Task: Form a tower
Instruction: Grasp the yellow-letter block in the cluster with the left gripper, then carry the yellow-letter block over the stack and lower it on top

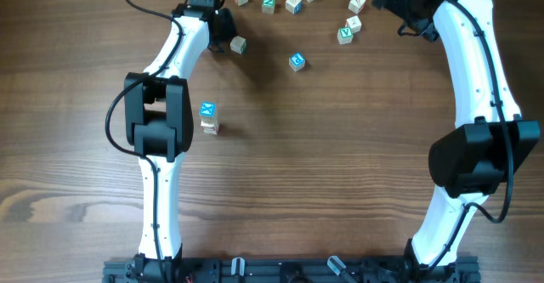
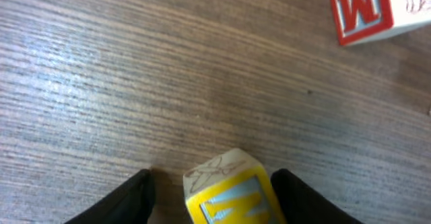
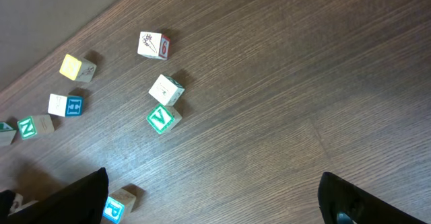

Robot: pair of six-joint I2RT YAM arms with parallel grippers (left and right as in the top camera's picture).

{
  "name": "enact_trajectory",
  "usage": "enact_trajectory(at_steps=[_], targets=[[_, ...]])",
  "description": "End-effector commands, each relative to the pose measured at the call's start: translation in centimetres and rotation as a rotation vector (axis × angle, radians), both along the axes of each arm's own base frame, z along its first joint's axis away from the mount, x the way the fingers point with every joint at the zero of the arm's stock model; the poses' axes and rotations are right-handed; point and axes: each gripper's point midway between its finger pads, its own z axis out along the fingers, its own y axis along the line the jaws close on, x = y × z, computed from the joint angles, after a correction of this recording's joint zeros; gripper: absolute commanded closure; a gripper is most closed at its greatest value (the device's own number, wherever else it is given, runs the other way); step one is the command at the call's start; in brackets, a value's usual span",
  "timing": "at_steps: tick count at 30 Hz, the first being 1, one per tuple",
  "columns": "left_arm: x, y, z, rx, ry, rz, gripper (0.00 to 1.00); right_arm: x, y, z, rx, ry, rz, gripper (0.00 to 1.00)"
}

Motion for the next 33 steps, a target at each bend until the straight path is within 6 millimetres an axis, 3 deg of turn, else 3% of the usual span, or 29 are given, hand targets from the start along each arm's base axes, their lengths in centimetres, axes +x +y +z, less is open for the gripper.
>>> enact_trajectory(at_steps=[1, 3, 5, 9, 14, 18, 20, 23, 25, 27, 30, 33], targets=[[-0.8, -0.1, -1.2, -0.002, 0.046, -0.001, 0.61, 0.0, -0.2, 1.3, -0.001, -0.033, -0.011, 0.0], [-0.9, 0.0, -0.7, -0.001, 0.047, -0.001, 0.69, 0.0, -0.2, 1.3, -0.001, -0.033, -0.011, 0.0], [-1.0, 0.1, 0.1, 0.004, 0.041, -0.001, 0.71, 0.0, -0.2, 1.3, -0.001, -0.033, -0.011, 0.0], [-1.4, 1.7, 4.0, 0.091, 0.008, 0.015, 0.75, 0.0, -0.2, 1.3, -0.001, -0.033, -0.011, 0.0], [-4.0, 4.2, 13.9, 0.238, -0.058, -0.015, 0.73, 0.0, -0.2, 1.3, -0.001, -0.033, -0.011, 0.0], [-6.6, 4.7, 21.9, 0.237, -0.156, -0.015, 0.72, 0.0, -0.2, 1.3, -0.001, -0.033, -0.011, 0.0], [-9.2, 5.1, 27.1, 0.227, -0.224, -0.006, 0.73, 0.0, -0.2, 1.3, -0.001, -0.033, -0.011, 0.01], [-13.3, 5.7, 31.6, 0.217, -0.261, -0.004, 0.75, 0.0, -0.2, 1.3, -0.001, -0.033, -0.011, 0.0], [-16.3, 6.1, 32.9, 0.214, -0.236, -0.012, 0.76, 0.0, -0.2, 1.3, -0.001, -0.033, -0.011, 0.0], [-19.0, 6.1, 32.9, 0.2, -0.177, -0.032, 0.74, 0.0, -0.2, 1.3, -0.001, -0.033, -0.011, 0.0], [-22.7, 6.0, 31.4, 0.188, -0.037, -0.067, 0.75, 0.0, -0.2, 1.3, -0.001, -0.033, -0.011, 0.0], [-24.1, 5.6, 29.6, 0.163, 0.053, -0.094, 0.75, 0.0, -0.2, 1.3, -0.001, -0.033, -0.011, 0.0]])
